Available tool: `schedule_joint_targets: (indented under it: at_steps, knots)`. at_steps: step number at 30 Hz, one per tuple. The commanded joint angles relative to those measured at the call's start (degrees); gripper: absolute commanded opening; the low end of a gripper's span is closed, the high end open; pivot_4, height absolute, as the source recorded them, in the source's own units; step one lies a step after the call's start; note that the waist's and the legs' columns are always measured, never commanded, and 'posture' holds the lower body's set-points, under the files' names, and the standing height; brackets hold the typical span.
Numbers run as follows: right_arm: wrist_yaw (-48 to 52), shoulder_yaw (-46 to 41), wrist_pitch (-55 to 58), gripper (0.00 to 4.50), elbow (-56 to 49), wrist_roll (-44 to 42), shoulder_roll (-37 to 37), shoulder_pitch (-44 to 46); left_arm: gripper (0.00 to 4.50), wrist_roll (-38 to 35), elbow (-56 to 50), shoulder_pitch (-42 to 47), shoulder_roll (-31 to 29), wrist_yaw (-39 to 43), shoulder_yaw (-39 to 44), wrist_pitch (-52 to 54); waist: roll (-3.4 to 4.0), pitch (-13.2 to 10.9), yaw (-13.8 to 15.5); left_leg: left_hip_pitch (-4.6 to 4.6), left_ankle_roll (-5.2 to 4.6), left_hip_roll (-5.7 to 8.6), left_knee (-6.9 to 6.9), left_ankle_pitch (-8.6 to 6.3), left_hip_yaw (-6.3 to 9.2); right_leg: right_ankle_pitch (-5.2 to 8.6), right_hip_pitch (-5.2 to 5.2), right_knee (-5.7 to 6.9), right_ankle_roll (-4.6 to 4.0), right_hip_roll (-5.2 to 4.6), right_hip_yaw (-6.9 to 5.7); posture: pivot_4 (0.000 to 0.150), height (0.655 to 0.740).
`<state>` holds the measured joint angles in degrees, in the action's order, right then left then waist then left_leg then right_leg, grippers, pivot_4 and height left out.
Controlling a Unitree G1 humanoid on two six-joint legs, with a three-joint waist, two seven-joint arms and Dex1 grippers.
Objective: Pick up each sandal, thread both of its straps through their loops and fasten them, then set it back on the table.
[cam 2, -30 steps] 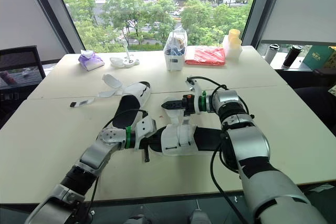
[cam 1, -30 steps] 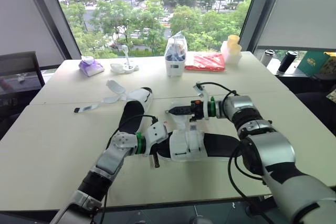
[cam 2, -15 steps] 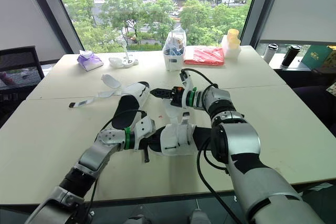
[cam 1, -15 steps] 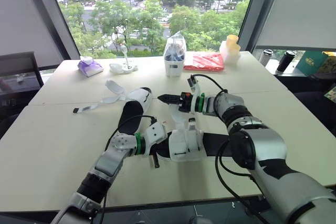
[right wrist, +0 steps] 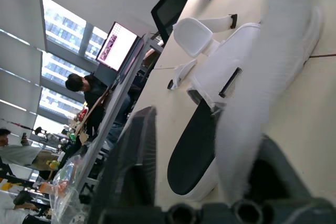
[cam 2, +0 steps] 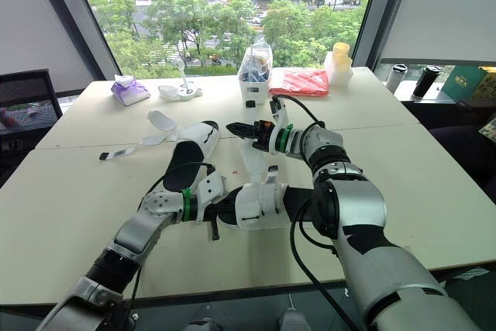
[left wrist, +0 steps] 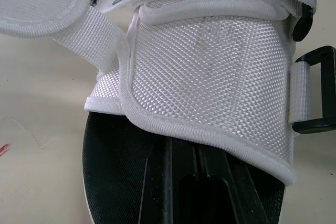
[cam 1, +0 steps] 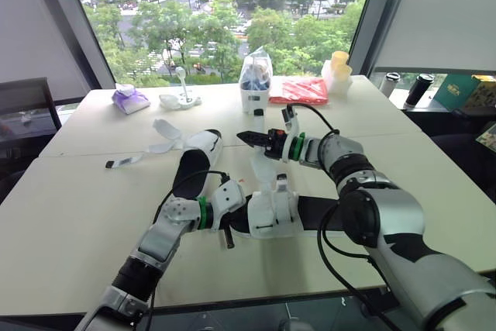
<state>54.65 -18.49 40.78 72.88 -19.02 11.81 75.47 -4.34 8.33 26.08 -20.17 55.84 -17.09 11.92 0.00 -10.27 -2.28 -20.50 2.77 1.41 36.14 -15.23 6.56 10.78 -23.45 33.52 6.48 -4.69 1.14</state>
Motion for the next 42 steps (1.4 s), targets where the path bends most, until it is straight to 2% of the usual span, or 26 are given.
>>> schedule_joint_targets:
  at_steps: [1, 8, 10, 13, 17, 19, 21, 24, 25, 27, 28, 32, 35, 36, 37, 38, 40, 42]
  knots:
    - [0.06, -0.77, -2.79, 0.06, -1.77, -0.82, 0.26, 1.74, 0.00, 1.45, 2.72, -1.25, -0.05, 0.59, -2.68, 1.28, 0.00, 0.00, -0.01, 0.00, 0.00, 0.00, 0.00, 0.00, 0.00, 0.00, 0.00, 0.00, 0.00, 0.00, 0.00, 0.150, 0.7400]
    - [5.10, 7.25, -15.99, 0.06, -7.08, 5.38, -0.21, -0.84, 0.00, 1.57, 2.67, -1.17, 0.19, 0.79, -2.98, 1.36, 0.00, 0.00, -0.02, 0.00, 0.00, 0.00, 0.00, 0.00, 0.00, 0.12, 0.00, 0.00, 0.20, 0.00, 0.00, 0.150, 0.7400]
    - [9.97, 13.29, -26.31, 0.06, -14.75, 9.27, 0.18, -5.68, 0.00, 1.52, 2.34, -1.54, 0.03, 0.87, -2.98, 1.40, -0.01, 0.01, 0.01, 0.00, 0.00, 0.00, 0.00, 0.00, 0.00, 0.11, 0.01, -0.01, 0.23, 0.00, 0.00, 0.150, 0.7400]
    - [12.05, 21.22, -47.94, 0.06, -26.89, 15.88, 2.49, -14.34, 0.00, 1.47, 1.96, -2.13, -0.24, 1.01, -2.99, 1.38, -0.01, 0.01, -0.03, 0.01, 0.01, 0.01, 0.00, 0.00, 0.01, 0.16, 0.04, -0.02, 0.33, -0.01, -0.01, 0.150, 0.7400]
    - [9.57, 28.17, -78.88, 0.06, -31.81, 24.53, 7.92, -20.01, 0.00, 1.45, 1.87, -2.33, -0.49, 1.31, -3.04, 1.31, 0.00, 0.00, -0.17, 0.01, 0.02, 0.02, -0.04, 0.00, 0.00, 0.17, 0.01, -0.02, 0.37, -0.02, 0.01, 0.150, 0.7400]
    - [7.69, 30.73, -91.28, 0.60, -31.18, 27.92, 10.63, -20.94, 0.00, 1.48, 2.33, -1.98, -0.46, 1.50, -3.09, 1.16, -0.01, 0.00, -0.22, 0.04, 0.02, 0.02, -0.05, 0.00, -0.01, 0.18, 0.01, -0.02, 0.37, -0.02, 0.01, 0.150, 0.7400]
    - [5.08, 32.39, -98.25, 1.37, -29.37, 30.50, 12.47, -20.68, 0.00, 1.51, 2.71, -1.75, -0.43, 1.60, -3.14, 0.97, -0.01, 0.00, -0.32, 0.12, 0.02, 0.01, -0.06, 0.00, -0.01, 0.19, 0.06, -0.02, 0.35, -0.01, 0.01, 0.150, 0.7400]
    - [-0.78, 33.48, -106.01, 2.86, -27.19, 35.48, 15.12, -20.22, 0.00, 1.51, 3.02, -1.51, -0.37, 1.70, -3.21, 0.78, -0.02, 0.00, -0.23, 0.16, 0.02, 0.00, -0.04, 0.00, -0.01, 0.28, 0.08, 0.03, 0.12, -0.01, 0.03, 0.150, 0.7400]
    - [-3.16, 33.43, -107.45, 3.49, -27.32, 37.37, 16.00, -20.34, 0.00, 1.50, 2.91, -1.58, -0.40, 1.74, -3.25, 0.77, -0.02, 0.00, -0.22, 0.16, 0.02, 0.00, -0.02, 0.00, -0.01, 0.28, 0.08, 0.03, 0.10, -0.01, 0.05, 0.150, 0.7400]
    - [-6.67, 33.49, -109.07, 4.45, -28.77, 40.45, 18.21, -21.34, 0.00, 1.56, 2.77, -1.65, -0.55, 1.88, -3.36, 0.66, -0.03, 0.00, -0.17, 0.14, 0.02, 0.01, -0.01, 0.00, -0.03, 0.29, 0.07, 0.02, 0.07, -0.01, 0.10, 0.150, 0.7400]
    - [-7.53, 33.46, -109.19, 4.45, -29.86, 40.78, 19.53, -22.28, 0.00, 1.58, 2.66, -1.73, -0.65, 1.93, -3.37, 0.61, -0.03, 0.00, -0.07, 0.14, 0.02, 0.02, -0.02, 0.00, -0.04, 0.29, 0.08, 0.01, 0.06, -0.01, 0.11, 0.150, 0.7400]
    - [-11.00, 31.91, -106.82, 4.45, -34.66, 41.87, 26.12, -26.51, 0.00, 1.48, 2.55, -1.98, -1.14, 1.96, -2.87, 0.41, -0.04, 0.00, -0.02, 0.12, 0.01, 0.02, -0.09, 0.00, -0.04, 0.26, 0.07, -0.07, -0.01, -0.01, 0.13, 0.150, 0.7400]
    - [-11.50, 29.57, -97.31, 4.45, -34.07, 38.85, 30.36, -28.99, 0.00, 1.50, 2.93, -1.92, -1.02, 1.82, -2.74, 0.12, -0.06, -0.01, -0.06, 0.13, 0.01, 0.02, -0.09, 0.00, -0.08, 0.20, 0.07, -0.08, -0.16, -0.01, 0.17, 0.150, 0.7400]
    - [-8.98, 27.91, -89.83, 4.45, -35.59, 33.67, 30.50, -30.44, 0.00, 1.49, 2.96, -1.96, -0.99, 1.83, -2.76, 0.01, -0.08, -0.01, -0.05, 0.13, 0.01, 0.02, -0.07, 0.00, -0.09, 0.24, 0.08, -0.08, -0.16, -0.01, 0.17, 0.150, 0.7400]
    - [-3.36, 25.97, -70.73, 4.45, -45.22, 20.50, 30.58, -33.51, 0.00, 1.46, 3.16, -1.87, -0.95, 2.07, -2.89, -0.12, -0.10, -0.01, -0.05, 0.13, 0.01, 0.01, -0.06, 0.00, -0.09, 0.28, 0.09, -0.08, -0.14, -0.01, 0.18, 0.150, 0.7400]
    - [0.60, 24.54, -56.36, 4.45, -53.05, 10.99, 30.62, -35.80, 0.00, 1.43, 3.29, -1.81, -0.95, 2.27, -2.97, -0.22, -0.10, -0.02, 0.02, 0.15, 0.00, 0.00, -0.06, 0.00, -0.09, 0.30, 0.11, -0.08, -0.14, -0.01, 0.18, 0.150, 0.7400]
    - [4.00, 22.70, -23.23, 4.45, -72.16, -12.39, 34.82, -39.74, 0.00, 1.45, 3.75, -1.49, -0.92, 2.67, -3.14, -0.43, 0.07, -0.01, -0.04, 0.13, -0.01, -0.01, -0.07, -0.01, -0.04, 0.22, 0.10, -0.03, -0.29, -0.02, 0.21, 0.150, 0.7400]
    - [5.92, 21.80, -4.06, 4.45, -85.98, -28.13, 41.81, -44.28, 0.00, 1.37, 4.26, -0.94, -0.84, 3.11, -3.18, -0.48, 0.21, -0.03, 0.32, 0.12, -0.03, 0.00, -0.05, -0.01, -0.01, 0.22, 0.08, -0.01, -0.29, -0.04, 0.21, 0.150, 0.7400]
